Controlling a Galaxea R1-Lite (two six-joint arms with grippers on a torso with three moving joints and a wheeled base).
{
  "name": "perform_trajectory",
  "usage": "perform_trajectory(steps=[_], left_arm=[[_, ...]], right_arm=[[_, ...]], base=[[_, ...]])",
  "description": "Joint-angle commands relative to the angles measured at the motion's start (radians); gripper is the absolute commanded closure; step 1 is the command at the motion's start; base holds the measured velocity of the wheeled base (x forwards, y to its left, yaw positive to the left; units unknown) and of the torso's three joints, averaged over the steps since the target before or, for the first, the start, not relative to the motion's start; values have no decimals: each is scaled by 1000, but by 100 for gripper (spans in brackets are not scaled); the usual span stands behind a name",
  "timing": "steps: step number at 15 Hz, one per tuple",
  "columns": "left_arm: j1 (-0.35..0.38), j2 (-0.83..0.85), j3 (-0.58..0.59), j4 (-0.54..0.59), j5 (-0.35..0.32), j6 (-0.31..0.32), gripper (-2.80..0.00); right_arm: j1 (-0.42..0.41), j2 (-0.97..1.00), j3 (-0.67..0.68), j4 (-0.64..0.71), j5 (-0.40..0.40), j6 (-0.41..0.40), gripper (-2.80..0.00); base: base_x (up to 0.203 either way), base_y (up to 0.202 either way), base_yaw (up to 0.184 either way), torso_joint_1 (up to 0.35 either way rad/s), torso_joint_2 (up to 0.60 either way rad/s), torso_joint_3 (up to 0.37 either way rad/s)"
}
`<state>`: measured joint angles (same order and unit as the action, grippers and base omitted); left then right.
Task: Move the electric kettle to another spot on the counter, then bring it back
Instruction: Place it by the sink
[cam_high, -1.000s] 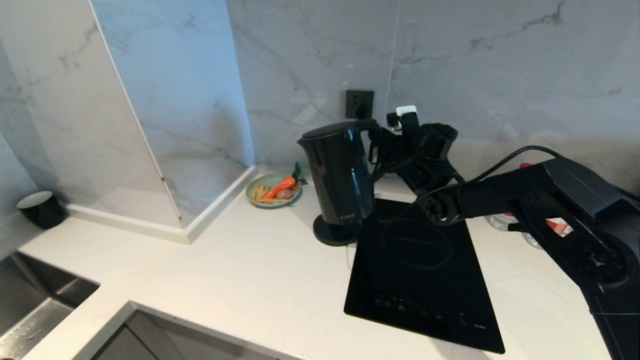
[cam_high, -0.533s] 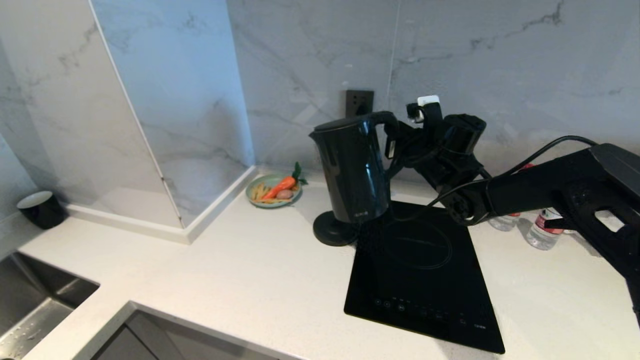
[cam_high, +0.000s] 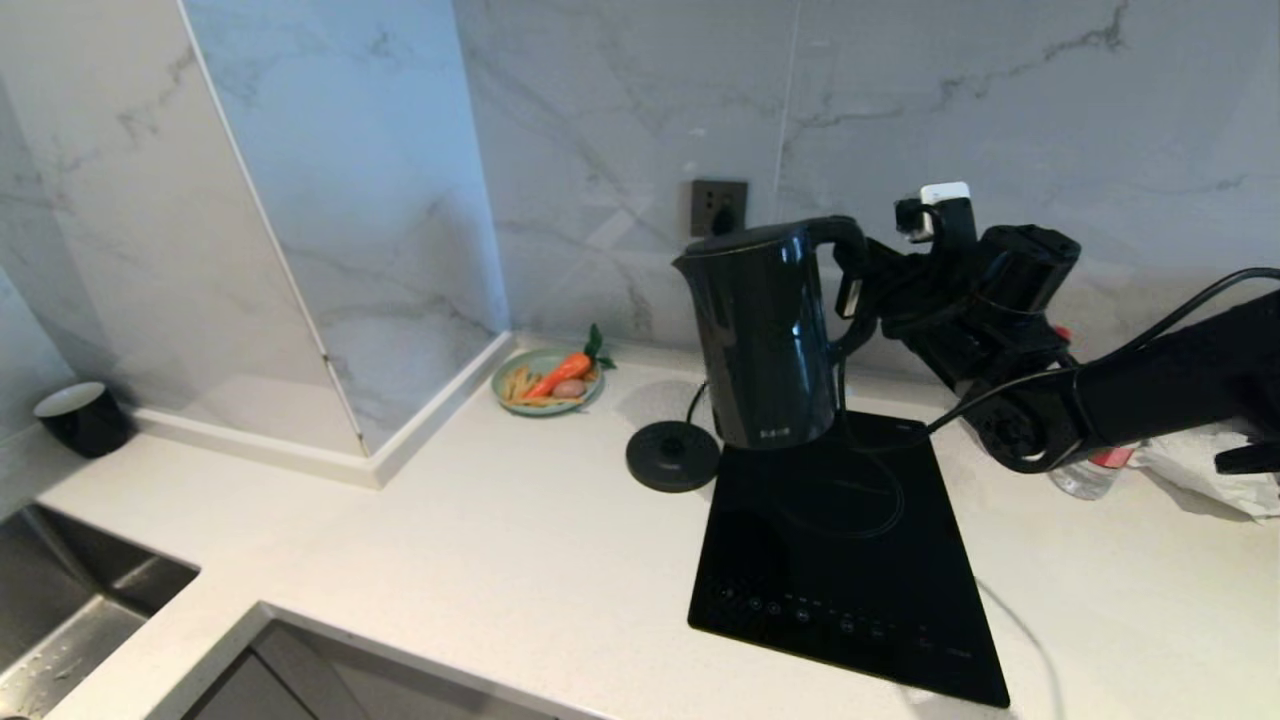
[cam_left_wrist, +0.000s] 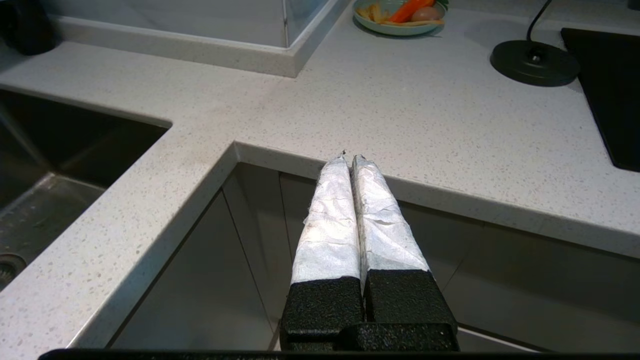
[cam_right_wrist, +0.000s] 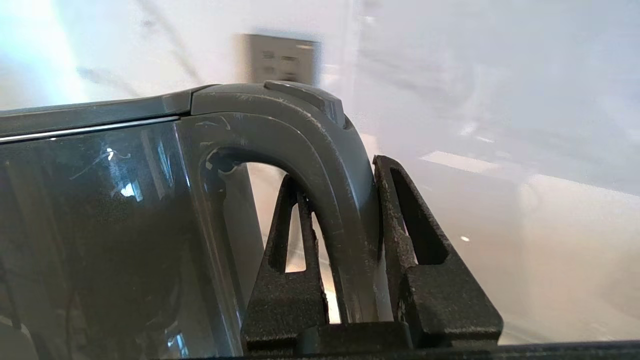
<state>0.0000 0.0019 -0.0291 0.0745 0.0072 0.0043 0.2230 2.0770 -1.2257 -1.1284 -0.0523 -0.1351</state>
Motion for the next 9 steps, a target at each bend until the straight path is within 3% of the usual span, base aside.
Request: perform_trajectory(steps=[1,9], left_arm=[[0,0,0,1,0,0,0],[0,0,0,1,0,0,0]], right_arm=[[-49,-63,83,-27,6,-1,0],[-197,-204,348,-137,101,0,0]], base=[[0,0,0,0,0,0],[0,0,0,0,0,0]])
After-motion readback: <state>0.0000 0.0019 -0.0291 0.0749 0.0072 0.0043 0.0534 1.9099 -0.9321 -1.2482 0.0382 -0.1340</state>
